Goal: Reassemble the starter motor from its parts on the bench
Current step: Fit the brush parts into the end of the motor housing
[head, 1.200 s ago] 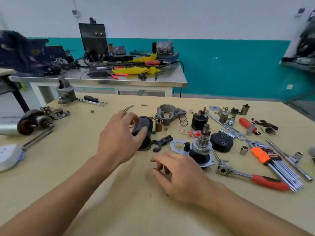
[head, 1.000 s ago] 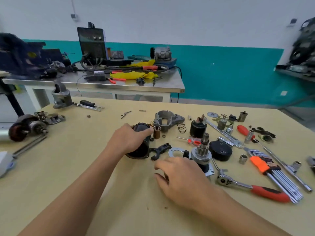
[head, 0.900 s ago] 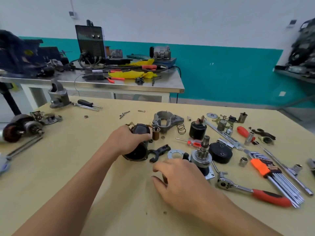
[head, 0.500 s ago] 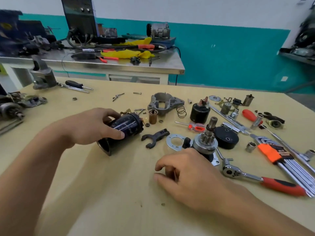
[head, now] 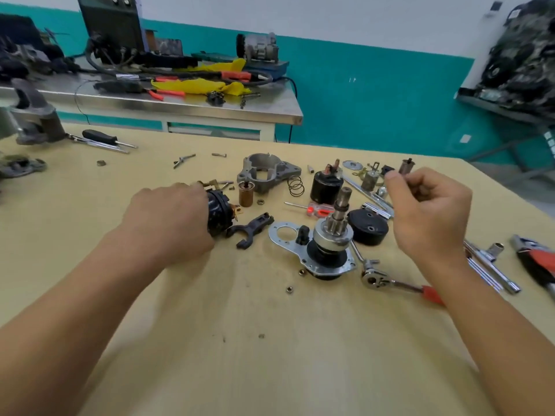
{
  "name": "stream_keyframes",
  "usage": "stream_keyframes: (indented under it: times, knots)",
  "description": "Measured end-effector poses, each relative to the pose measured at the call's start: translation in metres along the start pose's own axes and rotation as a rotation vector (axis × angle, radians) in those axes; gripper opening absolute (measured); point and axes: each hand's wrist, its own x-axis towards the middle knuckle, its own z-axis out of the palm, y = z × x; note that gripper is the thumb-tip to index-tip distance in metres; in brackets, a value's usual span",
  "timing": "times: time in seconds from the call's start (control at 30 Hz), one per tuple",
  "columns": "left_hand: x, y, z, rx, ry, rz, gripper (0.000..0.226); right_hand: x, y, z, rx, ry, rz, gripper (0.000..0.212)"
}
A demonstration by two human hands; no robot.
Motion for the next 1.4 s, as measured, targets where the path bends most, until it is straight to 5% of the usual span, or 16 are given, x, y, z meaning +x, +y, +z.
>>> stream_keyframes:
  times: [0.23,0.43,0.63,0.77,0.97,1.4]
  knots:
    - [-0.007,0.002,0.007,-0.297,0.244,-0.091,0.054,-0.027,-0.042,0.008,0.171,-0.009,-0.237,0.033]
    - [-0.035,0.008,-0.015,-1.029,0.624,0.103,0.051,-0.049,-0.069,0.008,0.26,-0.12,-0.302,0.031]
    - [-0.083,0.026,0.003,-1.404,0.522,0.351,0.061,-0.068,-0.073,0.016,0.331,-0.371,-0.236,0.025]
    - [-0.091,0.031,0.008,-1.495,0.442,0.438,0.059,-0.066,-0.078,0.021,0.314,-0.428,-0.345,0.036]
    - [-0.091,0.034,0.02,-1.484,0.48,0.302,0.065,-0.077,-0.076,0.027,0.325,-0.434,-0.39,0.04]
    - [-0.088,0.04,0.026,-1.436,0.414,0.224,0.051,-0.083,-0.075,0.035,0.256,-0.437,-0.361,0.01]
